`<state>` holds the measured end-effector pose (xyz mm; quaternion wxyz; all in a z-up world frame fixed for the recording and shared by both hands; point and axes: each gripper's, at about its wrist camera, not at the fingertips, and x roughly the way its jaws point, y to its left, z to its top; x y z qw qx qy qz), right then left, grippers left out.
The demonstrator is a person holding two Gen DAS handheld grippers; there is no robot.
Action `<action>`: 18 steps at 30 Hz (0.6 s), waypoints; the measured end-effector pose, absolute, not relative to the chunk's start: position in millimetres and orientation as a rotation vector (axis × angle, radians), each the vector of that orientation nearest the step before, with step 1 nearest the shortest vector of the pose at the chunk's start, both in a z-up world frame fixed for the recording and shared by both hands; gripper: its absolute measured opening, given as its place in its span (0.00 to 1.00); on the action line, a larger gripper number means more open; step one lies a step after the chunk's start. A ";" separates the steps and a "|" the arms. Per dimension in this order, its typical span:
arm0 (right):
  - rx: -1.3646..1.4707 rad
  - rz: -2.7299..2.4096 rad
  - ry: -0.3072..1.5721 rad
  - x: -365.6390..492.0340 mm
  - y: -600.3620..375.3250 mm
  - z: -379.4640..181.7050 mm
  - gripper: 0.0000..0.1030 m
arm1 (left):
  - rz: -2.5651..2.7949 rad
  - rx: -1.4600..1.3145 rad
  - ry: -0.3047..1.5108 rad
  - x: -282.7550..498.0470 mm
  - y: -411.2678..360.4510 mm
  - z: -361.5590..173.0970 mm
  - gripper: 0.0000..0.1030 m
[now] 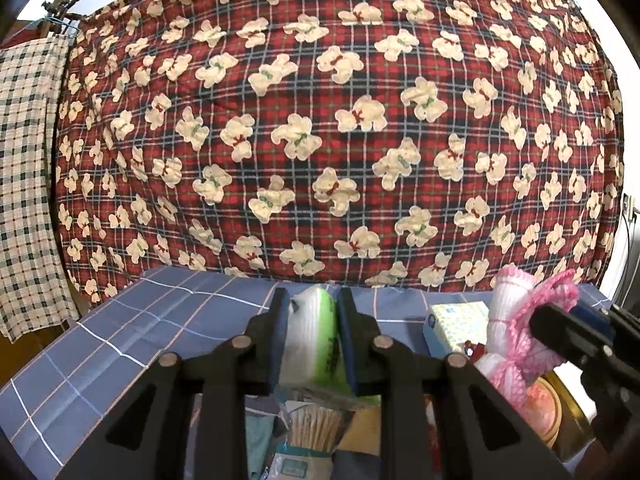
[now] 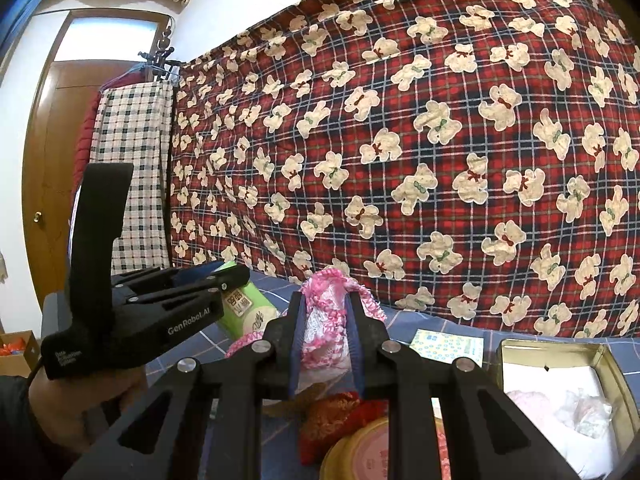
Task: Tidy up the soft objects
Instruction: 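Close left tool on the green box and lift while right tool holds the pink pouch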
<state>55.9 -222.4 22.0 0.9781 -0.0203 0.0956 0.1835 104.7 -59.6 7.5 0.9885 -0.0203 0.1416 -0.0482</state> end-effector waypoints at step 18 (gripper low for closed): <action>-0.083 0.364 0.125 44.7 -217.9 24.4 0.21 | -0.054 -0.026 0.220 94.6 -57.2 18.3 0.22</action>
